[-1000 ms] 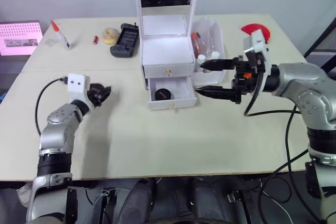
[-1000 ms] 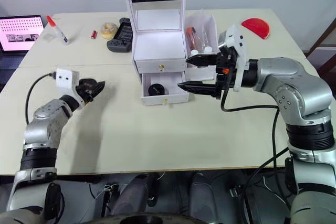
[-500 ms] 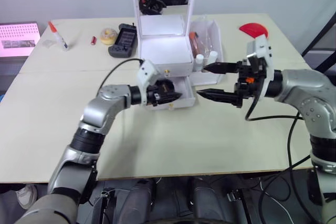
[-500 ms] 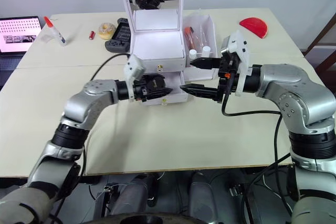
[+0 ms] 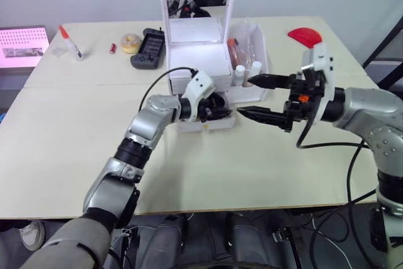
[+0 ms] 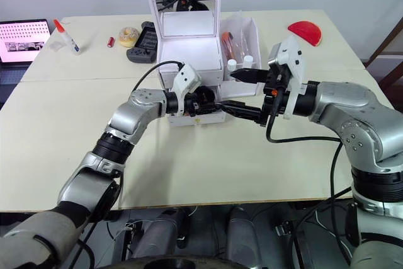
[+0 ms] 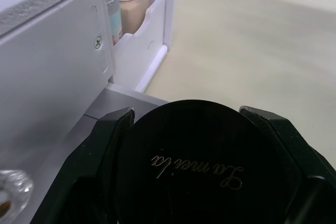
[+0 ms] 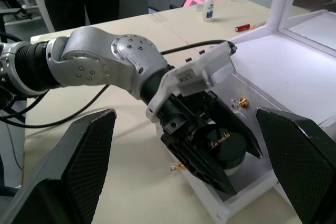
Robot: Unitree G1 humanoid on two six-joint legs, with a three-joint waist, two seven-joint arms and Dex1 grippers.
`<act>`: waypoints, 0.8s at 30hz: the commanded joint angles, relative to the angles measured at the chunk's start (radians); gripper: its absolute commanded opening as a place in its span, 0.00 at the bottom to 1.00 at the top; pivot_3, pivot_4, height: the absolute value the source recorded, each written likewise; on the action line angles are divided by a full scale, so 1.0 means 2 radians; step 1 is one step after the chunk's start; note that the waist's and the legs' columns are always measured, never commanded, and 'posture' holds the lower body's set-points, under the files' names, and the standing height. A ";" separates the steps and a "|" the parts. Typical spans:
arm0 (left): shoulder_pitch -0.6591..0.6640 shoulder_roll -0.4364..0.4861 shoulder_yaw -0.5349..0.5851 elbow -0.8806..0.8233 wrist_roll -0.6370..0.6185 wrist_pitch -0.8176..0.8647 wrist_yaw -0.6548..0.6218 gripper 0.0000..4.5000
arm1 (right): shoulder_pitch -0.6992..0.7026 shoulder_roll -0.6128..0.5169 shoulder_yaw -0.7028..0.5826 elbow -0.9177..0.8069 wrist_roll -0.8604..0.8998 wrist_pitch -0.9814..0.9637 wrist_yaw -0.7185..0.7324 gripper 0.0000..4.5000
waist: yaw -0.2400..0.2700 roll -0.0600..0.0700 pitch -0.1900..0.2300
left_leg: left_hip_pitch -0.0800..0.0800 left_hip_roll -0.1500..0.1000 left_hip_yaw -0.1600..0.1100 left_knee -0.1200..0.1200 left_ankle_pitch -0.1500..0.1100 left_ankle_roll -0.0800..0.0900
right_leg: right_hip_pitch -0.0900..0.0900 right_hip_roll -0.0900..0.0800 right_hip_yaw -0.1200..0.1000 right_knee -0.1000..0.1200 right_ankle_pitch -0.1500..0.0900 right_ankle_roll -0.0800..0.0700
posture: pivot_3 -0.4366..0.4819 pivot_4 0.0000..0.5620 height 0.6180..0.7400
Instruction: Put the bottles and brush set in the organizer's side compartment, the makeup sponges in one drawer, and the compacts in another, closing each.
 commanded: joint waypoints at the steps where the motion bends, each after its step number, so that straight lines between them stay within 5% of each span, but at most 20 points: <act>1: -0.016 -0.009 0.006 0.003 0.008 -0.016 0.001 0.61 | -0.003 -0.001 -0.017 -0.015 0.012 -0.002 -0.006 1.00 | 0.000 0.000 0.000 | 0.000 0.000 0.000 0.000 0.000 0.000 | 0.000 0.000 0.000 0.000 0.000 0.000 | 0.48 0.27 0.97; 4: -0.019 -0.016 0.007 0.015 0.014 -0.023 0.004 0.61 | -0.002 -0.002 -0.017 -0.015 0.014 -0.003 -0.007 1.00 | 0.000 0.000 0.000 | 0.000 0.000 0.000 0.000 0.000 0.000 | 0.000 0.000 0.000 0.000 0.000 0.000 | 0.48 0.27 0.97; 8: -0.017 -0.018 0.010 0.020 0.016 -0.028 0.004 0.98 | -0.002 -0.003 -0.016 -0.014 0.014 -0.004 -0.007 1.00 | 0.000 0.000 0.000 | 0.000 0.000 0.000 0.000 0.000 0.000 | 0.000 0.000 0.000 0.000 0.000 0.000 | 0.48 0.27 0.97; 19: -0.001 -0.004 0.044 -0.048 -0.035 0.029 -0.026 0.98 | -0.004 -0.001 -0.012 -0.006 0.008 -0.010 -0.003 1.00 | 0.000 0.000 0.000 | 0.000 0.000 0.000 0.000 0.000 0.000 | 0.000 0.000 0.000 0.000 0.000 0.000 | 0.48 0.27 0.97; 24: 0.033 0.052 0.076 -0.143 -0.088 0.093 -0.064 0.98 | -0.005 0.000 -0.013 -0.004 0.009 -0.011 -0.003 1.00 | -0.003 0.000 0.000 | 0.000 0.000 0.000 0.000 0.000 0.000 | 0.000 0.000 0.000 0.000 0.000 0.000 | 0.48 0.27 0.97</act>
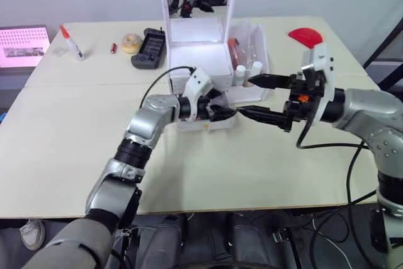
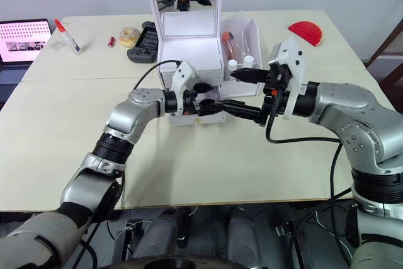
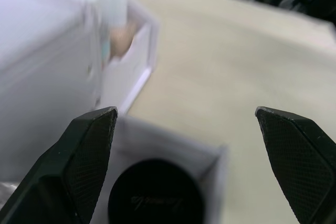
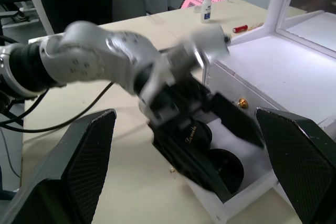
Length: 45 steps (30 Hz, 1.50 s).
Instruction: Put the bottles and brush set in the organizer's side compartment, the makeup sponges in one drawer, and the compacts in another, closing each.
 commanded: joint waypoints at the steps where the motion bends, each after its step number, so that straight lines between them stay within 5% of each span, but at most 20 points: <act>1: 0.028 0.051 0.032 -0.086 -0.047 0.045 -0.035 0.98 | -0.005 -0.001 -0.014 -0.006 0.006 -0.010 0.003 1.00 | -0.002 0.000 0.000 | 0.000 0.000 0.000 0.000 0.000 0.000 | 0.000 0.000 0.000 0.000 0.000 0.000 | 0.48 0.27 0.97; 11: 0.117 0.195 0.086 -0.173 -0.107 0.091 -0.089 0.98 | 0.024 -0.014 -0.038 -0.005 0.005 -0.014 0.009 1.00 | 0.002 0.000 0.000 | 0.000 0.001 0.000 0.000 0.000 0.000 | 0.000 0.000 0.000 0.000 0.000 0.000 | 0.48 0.27 0.97; 25: 0.049 0.114 0.033 -0.090 -0.069 0.077 -0.026 0.98 | 0.024 -0.014 -0.032 -0.001 -0.002 -0.020 0.010 1.00 | 0.002 0.000 0.000 | 0.000 0.000 0.000 0.000 0.000 0.000 | 0.000 0.000 0.000 0.000 0.000 0.000 | 0.48 0.27 0.97; 34: 0.026 0.088 0.018 -0.051 -0.071 0.074 -0.047 0.98 | 0.034 -0.010 -0.032 -0.021 0.003 -0.016 -0.007 1.00 | 0.001 0.000 0.000 | 0.000 0.000 0.000 0.000 0.000 0.000 | 0.000 0.000 0.000 0.000 0.000 0.000 | 0.48 0.27 0.97; 37: 0.018 0.078 0.017 -0.037 -0.071 0.072 -0.047 0.82 | 0.039 -0.009 -0.033 -0.025 0.005 -0.015 -0.012 1.00 | 0.002 0.000 0.000 | 0.000 0.000 0.000 0.000 0.000 0.000 | 0.000 0.000 0.000 0.000 0.000 0.000 | 0.48 0.27 0.97; 43: 0.004 0.060 0.009 -0.015 -0.060 0.062 -0.044 0.09 | 0.042 -0.009 -0.035 -0.027 0.007 -0.015 -0.016 1.00 | 0.002 0.000 0.000 | 0.000 0.000 0.000 0.000 0.000 0.000 | 0.000 0.000 0.000 0.000 0.000 0.000 | 0.48 0.27 0.97; 45: 0.000 0.055 0.001 -0.007 -0.051 0.056 -0.042 0.01 | 0.042 -0.010 -0.035 -0.027 0.008 -0.016 -0.017 1.00 | 0.002 0.000 0.000 | 0.000 0.000 0.000 0.000 0.000 0.000 | 0.000 0.000 0.000 0.000 0.000 0.000 | 0.48 0.27 0.97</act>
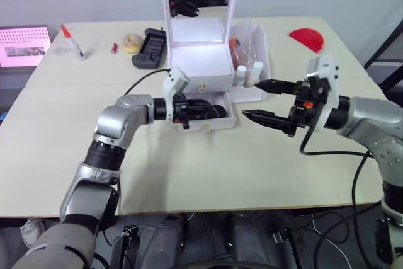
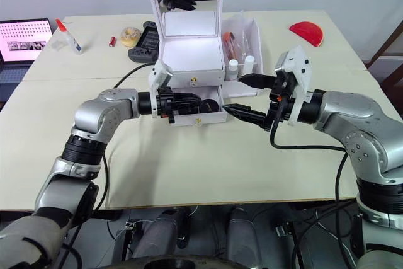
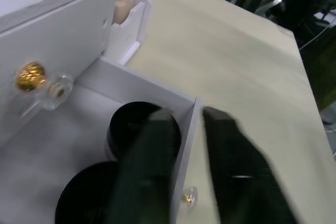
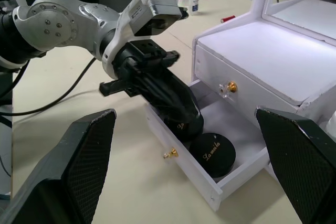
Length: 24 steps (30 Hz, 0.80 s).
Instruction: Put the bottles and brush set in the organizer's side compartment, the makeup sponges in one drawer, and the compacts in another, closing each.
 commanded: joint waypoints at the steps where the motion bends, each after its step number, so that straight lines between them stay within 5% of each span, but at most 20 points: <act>1: -0.018 -0.008 -0.010 0.005 0.015 -0.020 0.002 0.01 | -0.004 -0.001 -0.015 -0.015 0.009 -0.006 -0.002 1.00 | 0.000 0.000 0.000 | 0.000 0.000 0.000 0.000 0.000 0.000 | 0.000 0.000 0.000 0.000 0.000 0.000 | 0.48 0.27 0.97; 14: -0.064 -0.062 -0.049 0.131 0.109 -0.089 0.044 0.01 | -0.003 0.004 -0.013 -0.021 0.013 -0.004 -0.008 1.00 | 0.001 0.000 0.000 | 0.000 0.000 0.000 0.000 0.000 0.000 | 0.000 0.000 0.000 0.000 0.000 0.000 | 0.48 0.27 0.97; 24: -0.073 -0.064 -0.048 0.146 0.131 -0.093 0.037 0.01 | -0.004 0.005 -0.011 -0.022 0.015 -0.003 -0.011 1.00 | 0.001 0.000 0.000 | 0.000 0.000 0.000 0.001 0.000 0.000 | 0.000 0.000 0.000 0.000 0.000 0.000 | 0.48 0.27 0.97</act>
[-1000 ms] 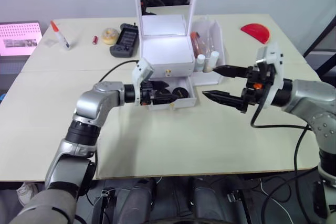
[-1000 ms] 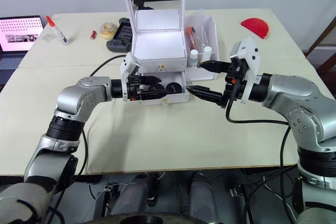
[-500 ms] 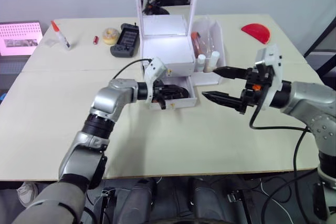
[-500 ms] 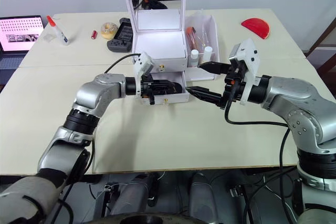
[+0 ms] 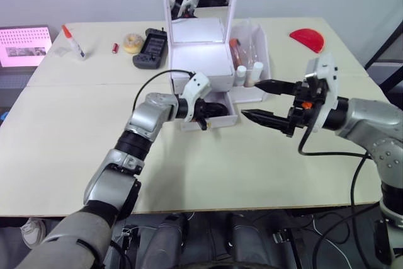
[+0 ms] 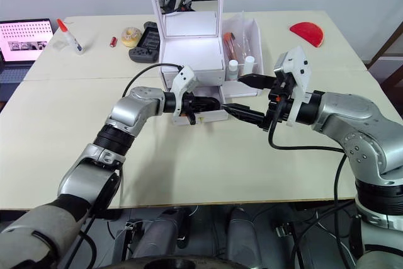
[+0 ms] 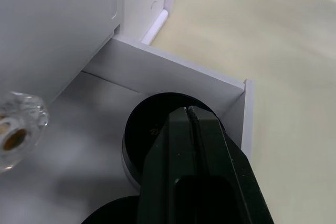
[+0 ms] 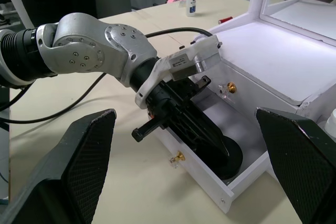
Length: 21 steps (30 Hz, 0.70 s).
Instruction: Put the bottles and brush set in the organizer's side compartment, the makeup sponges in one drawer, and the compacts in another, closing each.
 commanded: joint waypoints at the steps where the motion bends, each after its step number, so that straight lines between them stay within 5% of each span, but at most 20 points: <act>1: -0.006 0.012 0.004 -0.013 0.007 -0.001 -0.005 0.01 | -0.006 0.000 -0.011 -0.018 0.012 -0.003 -0.001 1.00 | 0.000 0.000 0.000 | 0.000 0.000 0.000 0.000 0.000 0.000 | 0.000 0.000 0.000 0.000 0.000 0.000 | 0.48 0.27 0.97; 11: 0.022 0.087 0.041 -0.152 -0.059 0.079 -0.064 0.01 | -0.002 0.000 -0.010 -0.018 0.013 -0.008 -0.002 1.00 | -0.002 0.000 0.000 | 0.000 0.000 0.000 -0.001 0.000 0.000 | -0.001 0.000 0.000 0.000 0.000 0.000 | 0.48 0.27 0.97; 21: 0.037 0.161 0.066 -0.155 -0.065 0.066 -0.088 0.01 | -0.004 0.005 -0.003 -0.016 0.010 -0.010 -0.001 1.00 | -0.002 0.000 0.000 | 0.000 0.000 0.000 0.000 0.000 0.000 | -0.001 0.000 0.000 0.000 0.000 0.000 | 0.48 0.27 0.97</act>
